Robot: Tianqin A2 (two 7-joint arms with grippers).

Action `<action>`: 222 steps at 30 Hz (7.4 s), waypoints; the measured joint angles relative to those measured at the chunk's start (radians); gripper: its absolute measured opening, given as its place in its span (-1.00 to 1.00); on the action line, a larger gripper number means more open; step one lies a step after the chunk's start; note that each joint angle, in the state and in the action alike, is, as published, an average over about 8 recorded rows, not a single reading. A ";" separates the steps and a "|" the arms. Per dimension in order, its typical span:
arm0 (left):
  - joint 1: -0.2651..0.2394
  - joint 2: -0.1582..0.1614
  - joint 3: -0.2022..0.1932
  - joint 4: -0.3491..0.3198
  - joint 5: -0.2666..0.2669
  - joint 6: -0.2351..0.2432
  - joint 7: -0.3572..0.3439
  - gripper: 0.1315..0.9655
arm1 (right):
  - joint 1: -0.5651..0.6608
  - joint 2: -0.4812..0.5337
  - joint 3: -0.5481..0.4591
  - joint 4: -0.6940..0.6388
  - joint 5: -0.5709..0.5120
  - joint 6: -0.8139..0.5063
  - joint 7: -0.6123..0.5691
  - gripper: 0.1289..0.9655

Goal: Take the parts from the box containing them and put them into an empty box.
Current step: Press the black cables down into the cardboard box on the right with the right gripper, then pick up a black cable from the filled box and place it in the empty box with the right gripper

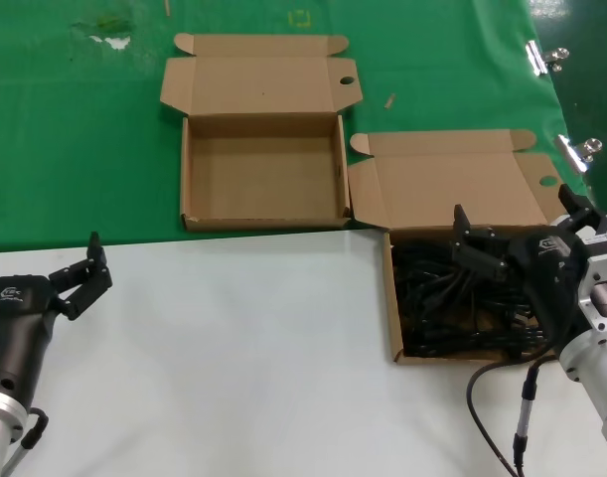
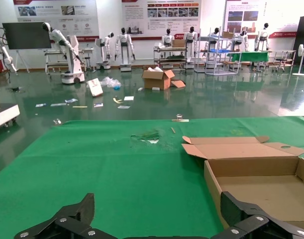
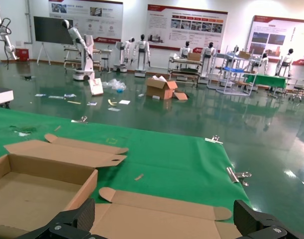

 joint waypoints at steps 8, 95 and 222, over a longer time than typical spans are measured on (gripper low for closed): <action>0.000 0.000 0.000 0.000 0.000 0.000 0.000 0.58 | -0.005 0.038 -0.029 0.011 0.042 0.041 0.024 1.00; 0.000 0.000 0.000 0.000 0.000 0.000 0.000 -0.98 | 0.941 0.270 -0.374 -1.035 -0.158 -1.276 -1.208 1.00; 0.000 0.000 0.000 0.000 0.000 0.000 0.000 -0.98 | 0.931 0.118 -0.308 -0.749 -0.123 -1.036 -1.050 -0.96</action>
